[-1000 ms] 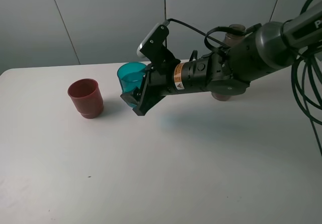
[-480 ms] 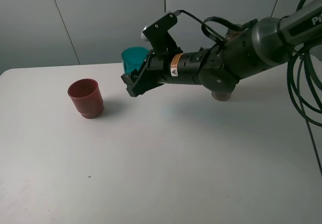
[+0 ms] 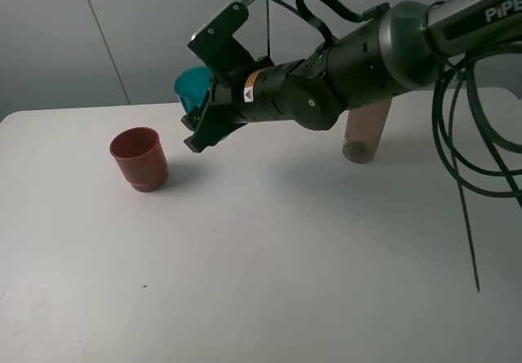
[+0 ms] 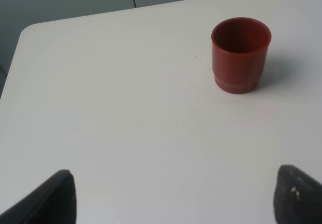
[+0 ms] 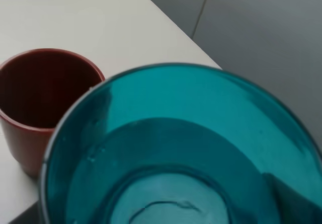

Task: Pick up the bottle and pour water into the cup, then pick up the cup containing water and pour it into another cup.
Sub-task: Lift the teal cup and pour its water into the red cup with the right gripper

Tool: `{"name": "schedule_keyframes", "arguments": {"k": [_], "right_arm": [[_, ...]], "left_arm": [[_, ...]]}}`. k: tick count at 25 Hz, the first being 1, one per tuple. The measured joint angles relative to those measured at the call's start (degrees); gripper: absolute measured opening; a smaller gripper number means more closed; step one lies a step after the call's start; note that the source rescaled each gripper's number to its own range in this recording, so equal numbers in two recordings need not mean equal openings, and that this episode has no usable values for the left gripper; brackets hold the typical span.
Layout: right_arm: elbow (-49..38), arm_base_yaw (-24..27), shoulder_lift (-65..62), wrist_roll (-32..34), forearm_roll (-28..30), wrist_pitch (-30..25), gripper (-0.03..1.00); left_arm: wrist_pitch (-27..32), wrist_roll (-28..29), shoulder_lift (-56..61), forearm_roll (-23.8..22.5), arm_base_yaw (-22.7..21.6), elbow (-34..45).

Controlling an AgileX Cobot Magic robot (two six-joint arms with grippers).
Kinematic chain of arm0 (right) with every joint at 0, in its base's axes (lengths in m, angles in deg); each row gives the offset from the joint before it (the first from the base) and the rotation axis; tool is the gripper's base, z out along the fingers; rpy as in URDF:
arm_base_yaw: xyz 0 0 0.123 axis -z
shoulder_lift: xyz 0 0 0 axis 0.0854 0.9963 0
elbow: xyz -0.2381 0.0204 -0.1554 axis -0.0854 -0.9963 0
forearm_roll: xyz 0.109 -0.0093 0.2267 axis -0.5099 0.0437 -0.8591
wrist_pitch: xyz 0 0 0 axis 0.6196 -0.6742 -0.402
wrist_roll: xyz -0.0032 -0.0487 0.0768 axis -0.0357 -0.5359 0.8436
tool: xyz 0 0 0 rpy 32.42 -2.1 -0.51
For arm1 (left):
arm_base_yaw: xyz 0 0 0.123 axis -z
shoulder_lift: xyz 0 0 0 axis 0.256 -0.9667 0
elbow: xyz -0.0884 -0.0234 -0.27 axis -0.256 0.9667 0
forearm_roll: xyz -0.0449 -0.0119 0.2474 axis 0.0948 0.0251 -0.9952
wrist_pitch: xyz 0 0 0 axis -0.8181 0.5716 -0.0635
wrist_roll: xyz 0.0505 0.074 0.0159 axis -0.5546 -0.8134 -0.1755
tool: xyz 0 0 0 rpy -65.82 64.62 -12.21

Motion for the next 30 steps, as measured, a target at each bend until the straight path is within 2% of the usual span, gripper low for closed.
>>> {"name": "schedule_keyframes", "arguments": {"k": [6,15,21,30], "right_arm": [[7.62,-2.07,3.32,-0.33,2.54,-8.6,0.15],[17.57,-2.67,8.56,0.29,3.78,-18.08,0.15],[21.48,-2.67,10.89,0.52,6.79,-20.33,0.15],[26.22,-2.67,13.08,0.52,16.33,-21.5,0.15]], "left_arm": [[0.0,0.0,0.0,0.0,0.0,0.0],[0.0,0.0,0.0,0.0,0.0,0.0],[0.0,-0.25,0.0,0.0,0.0,0.0],[0.0,-0.25,0.0,0.0,0.0,0.0]]}}
